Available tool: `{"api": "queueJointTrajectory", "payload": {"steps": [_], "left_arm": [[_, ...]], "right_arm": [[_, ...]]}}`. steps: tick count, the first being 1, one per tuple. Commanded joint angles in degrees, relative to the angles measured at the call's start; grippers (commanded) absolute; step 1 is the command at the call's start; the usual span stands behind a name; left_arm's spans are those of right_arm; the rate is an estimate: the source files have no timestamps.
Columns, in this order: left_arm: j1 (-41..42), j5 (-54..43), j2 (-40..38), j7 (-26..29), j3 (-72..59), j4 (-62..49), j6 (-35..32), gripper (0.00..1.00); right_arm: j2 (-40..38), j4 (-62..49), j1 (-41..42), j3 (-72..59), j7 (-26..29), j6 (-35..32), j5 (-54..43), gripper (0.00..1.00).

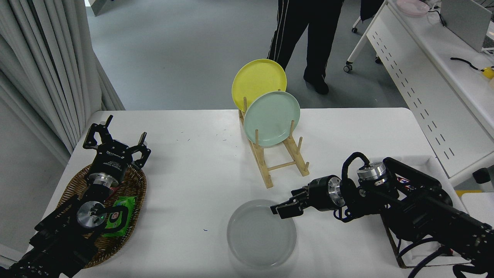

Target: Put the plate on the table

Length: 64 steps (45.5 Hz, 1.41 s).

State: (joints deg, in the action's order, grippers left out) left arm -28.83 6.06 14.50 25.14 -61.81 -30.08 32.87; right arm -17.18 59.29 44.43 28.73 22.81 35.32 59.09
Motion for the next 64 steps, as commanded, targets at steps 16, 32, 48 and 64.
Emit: {"api": "queueJointTrajectory", "payload": {"steps": [16, 32, 48, 64], "left_arm": [[0.0, 0.0, 0.0, 0.0, -0.1, 0.0, 0.0, 1.00], [0.0, 0.0, 0.0, 0.0, -0.1, 0.0, 0.0, 1.00], [0.0, 0.0, 0.0, -0.1, -0.1, 0.0, 0.0, 1.00], [0.0, 0.0, 0.0, 0.0, -0.1, 0.0, 0.0, 1.00]], "right_arm": [[-7.2, 9.4, 4.8, 1.9, -0.1, -23.4, -1.7, 1.00], [-10.3, 8.5, 8.5, 4.1, -0.4, -29.1, -3.0, 1.00], [-14.0, 3.9, 5.7, 4.5, -17.1, -32.2, -7.9, 1.00], [-11.0, -3.4, -2.6, 10.1, -23.9, -32.4, -19.5, 1.00]]}}
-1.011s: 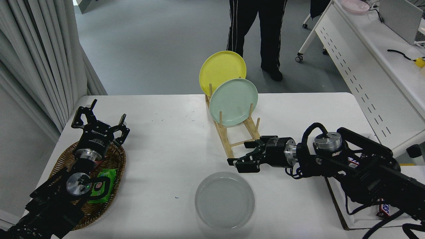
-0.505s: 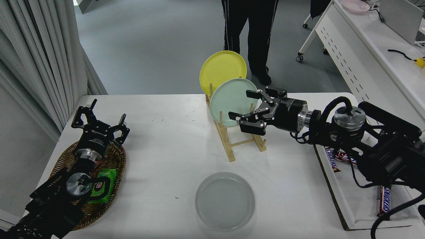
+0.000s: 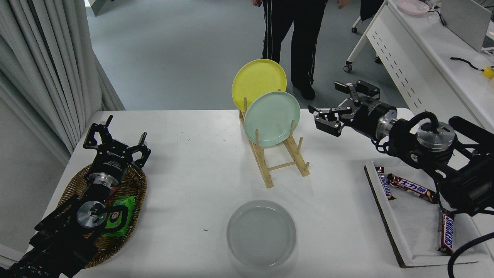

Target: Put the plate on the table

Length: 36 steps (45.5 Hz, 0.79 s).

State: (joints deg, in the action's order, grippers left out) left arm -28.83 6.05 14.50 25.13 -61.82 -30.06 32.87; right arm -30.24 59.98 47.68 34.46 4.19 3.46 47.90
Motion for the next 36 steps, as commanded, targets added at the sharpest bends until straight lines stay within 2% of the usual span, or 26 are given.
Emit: {"api": "queueJointTrajectory", "payload": {"steps": [1, 13, 20, 23, 36], "left_arm": [[0.0, 0.0, 0.0, 0.0, -0.1, 0.0, 0.0, 1.00], [0.0, 0.0, 0.0, 0.0, -0.1, 0.0, 0.1, 1.00], [0.0, 0.0, 0.0, 0.0, -0.1, 0.0, 0.0, 1.00], [0.0, 0.0, 0.0, -0.1, 0.0, -0.1, 0.0, 1.00], [0.0, 0.0, 0.0, 0.0, 0.0, 0.0, 0.0, 1.00]], "right_arm": [[2.7, -4.4, -7.0, 5.3, -5.7, -0.7, -9.9, 1.00], [9.5, -6.5, -18.0, 19.5, -9.7, -8.5, -35.1, 1.00], [13.0, -9.5, -21.8, 25.7, -16.3, -14.9, -48.1, 1.00], [13.1, -9.9, -23.1, 26.0, -19.1, -16.3, -50.4, 1.00], [14.8, -10.5, -26.7, 26.0, -25.2, -21.3, -53.3, 1.00]]}}
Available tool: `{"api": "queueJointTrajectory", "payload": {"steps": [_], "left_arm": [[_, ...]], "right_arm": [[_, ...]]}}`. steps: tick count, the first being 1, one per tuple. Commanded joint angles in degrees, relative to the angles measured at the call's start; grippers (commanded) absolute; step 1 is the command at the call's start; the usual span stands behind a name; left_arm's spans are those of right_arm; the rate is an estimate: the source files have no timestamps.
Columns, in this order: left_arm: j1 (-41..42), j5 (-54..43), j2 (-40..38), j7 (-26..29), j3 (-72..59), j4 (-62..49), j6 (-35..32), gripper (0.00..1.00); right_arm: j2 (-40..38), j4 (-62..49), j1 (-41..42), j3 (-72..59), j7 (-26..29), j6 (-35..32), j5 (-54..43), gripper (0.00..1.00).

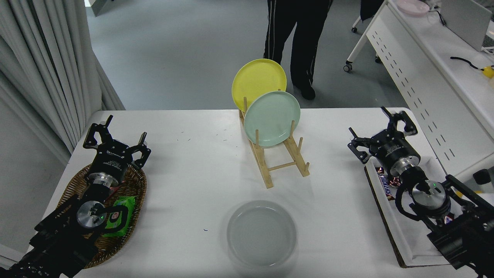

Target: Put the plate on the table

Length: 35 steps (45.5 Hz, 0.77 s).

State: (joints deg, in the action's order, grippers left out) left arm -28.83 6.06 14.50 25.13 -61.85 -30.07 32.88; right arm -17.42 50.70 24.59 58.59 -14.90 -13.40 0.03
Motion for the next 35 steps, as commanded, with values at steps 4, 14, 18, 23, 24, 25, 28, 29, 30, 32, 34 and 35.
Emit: {"api": "queueJointTrajectory", "payload": {"steps": [4, 14, 18, 23, 24, 25, 28, 29, 30, 32, 34, 35], "left_arm": [[0.0, 0.0, 0.0, 0.0, 0.0, 0.0, 0.0, 1.00], [0.0, 0.0, 0.0, 0.0, 0.0, 0.0, 0.0, 1.00], [0.0, 0.0, 0.0, 0.0, 0.0, 0.0, 0.0, 1.00], [0.0, 0.0, 0.0, 0.0, 0.0, 0.0, 0.0, 1.00], [0.0, 0.0, 0.0, 0.0, 0.1, 0.0, 0.0, 1.00], [0.0, 0.0, 0.0, 0.0, 0.0, 0.0, 0.0, 1.00], [0.0, 0.0, 0.0, 0.0, 0.0, 0.0, 0.0, 1.00], [0.0, 0.0, 0.0, 0.0, 0.0, 0.0, 0.0, 1.00], [0.0, 0.0, 0.0, 0.0, 0.1, 0.0, 0.0, 1.00], [0.0, 0.0, 0.0, 0.0, 0.1, 0.0, 0.0, 1.00], [0.0, 0.0, 0.0, 0.0, 0.1, 0.0, 0.0, 1.00], [0.0, 0.0, 0.0, 0.0, 0.1, 0.0, 0.0, 1.00]], "right_arm": [[2.6, -2.7, -3.6, 2.1, -7.1, -4.5, -5.5, 1.00], [2.7, -3.8, -3.1, 2.0, -7.0, -3.8, -4.7, 1.00], [2.7, -4.6, -2.9, 1.8, -7.0, -3.6, -4.7, 1.00], [3.0, -8.1, -1.8, 1.1, -7.0, -3.6, -4.6, 1.00], [3.2, -8.3, -1.6, 1.1, -7.0, -3.7, -4.5, 1.00], [3.2, -8.5, -1.4, 1.1, -7.0, -3.7, -4.5, 1.00], [3.3, -8.9, -0.8, 1.1, -6.9, -3.7, -4.5, 1.00], [3.4, -9.4, -0.6, 1.1, -6.9, -3.7, -4.5, 1.00], [3.4, -9.9, -0.4, 1.0, -6.9, -3.7, -4.5, 1.00], [3.7, -10.6, -0.3, 1.1, -6.9, -3.9, -4.5, 1.00], [3.9, -10.7, -0.3, 1.2, -7.0, -4.0, -4.5, 1.00], [4.0, -11.0, -0.2, 1.2, -7.0, -3.9, -4.5, 1.00]]}}
